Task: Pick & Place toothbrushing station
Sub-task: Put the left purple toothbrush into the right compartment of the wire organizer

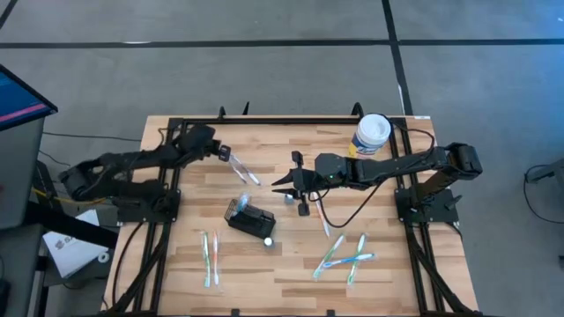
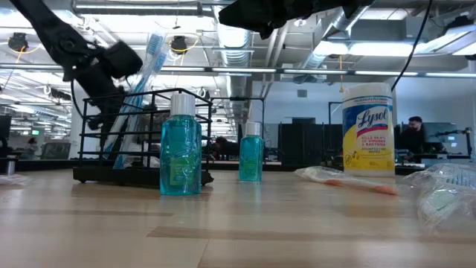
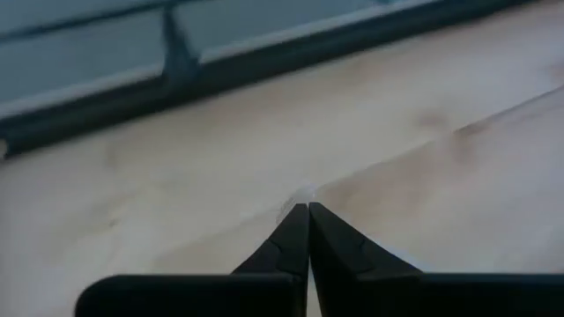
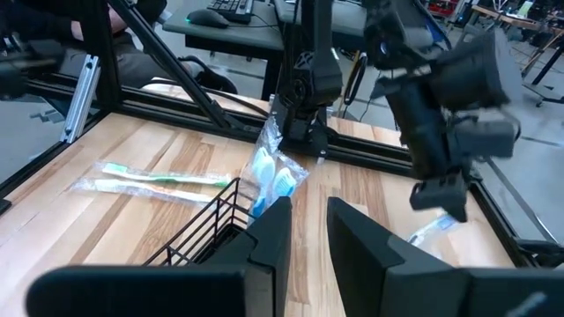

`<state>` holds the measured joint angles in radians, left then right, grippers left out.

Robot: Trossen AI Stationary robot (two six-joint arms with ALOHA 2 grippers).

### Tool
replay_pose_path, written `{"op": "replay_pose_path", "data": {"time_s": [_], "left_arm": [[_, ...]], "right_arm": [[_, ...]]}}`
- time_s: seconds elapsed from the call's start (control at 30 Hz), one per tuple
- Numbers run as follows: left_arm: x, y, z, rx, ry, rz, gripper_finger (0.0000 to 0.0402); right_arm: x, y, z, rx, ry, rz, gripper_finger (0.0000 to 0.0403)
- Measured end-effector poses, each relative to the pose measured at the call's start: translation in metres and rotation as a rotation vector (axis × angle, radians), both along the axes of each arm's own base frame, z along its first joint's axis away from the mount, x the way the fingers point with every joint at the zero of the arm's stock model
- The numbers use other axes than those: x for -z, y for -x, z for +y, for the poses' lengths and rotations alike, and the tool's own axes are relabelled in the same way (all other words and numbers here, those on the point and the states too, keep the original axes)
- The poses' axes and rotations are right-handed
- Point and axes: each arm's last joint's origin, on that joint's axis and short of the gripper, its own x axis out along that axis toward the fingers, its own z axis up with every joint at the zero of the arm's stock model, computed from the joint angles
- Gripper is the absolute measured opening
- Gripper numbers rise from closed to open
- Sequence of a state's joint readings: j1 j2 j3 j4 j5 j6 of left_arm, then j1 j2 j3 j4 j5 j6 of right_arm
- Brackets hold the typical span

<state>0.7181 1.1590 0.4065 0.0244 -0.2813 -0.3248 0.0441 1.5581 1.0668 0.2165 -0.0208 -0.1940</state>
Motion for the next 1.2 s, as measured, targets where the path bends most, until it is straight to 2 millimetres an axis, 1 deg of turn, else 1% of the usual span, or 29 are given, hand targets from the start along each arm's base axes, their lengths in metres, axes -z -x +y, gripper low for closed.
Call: {"op": "replay_pose_path", "data": {"time_s": [0.2, 0.53, 0.83, 1.03, 1.2], "left_arm": [[-0.028, -0.001, -0.018, 0.109, -0.117, -0.074, 0.0], [-0.061, 0.001, -0.047, 0.27, -0.292, -0.166, 0.0], [-0.09, 0.005, -0.073, 0.398, -0.432, -0.363, 0.0], [-0.104, 0.001, -0.087, 0.478, -0.5, -0.488, 0.0], [-0.119, -0.008, -0.095, 0.544, -0.516, -0.508, 0.0]], "right_arm": [[0.0, 0.0, 0.0, 0.0, 0.0, 0.0, 0.0067], [0.0, 0.0, -0.002, 0.005, 0.0, 0.0, 0.0067], [0.0, 0.0, -0.009, 0.026, -0.003, -0.002, 0.0067], [-0.002, -0.001, -0.017, 0.047, -0.004, -0.024, 0.0067], [-0.006, -0.002, -0.025, 0.07, -0.004, -0.062, 0.0067]]}}
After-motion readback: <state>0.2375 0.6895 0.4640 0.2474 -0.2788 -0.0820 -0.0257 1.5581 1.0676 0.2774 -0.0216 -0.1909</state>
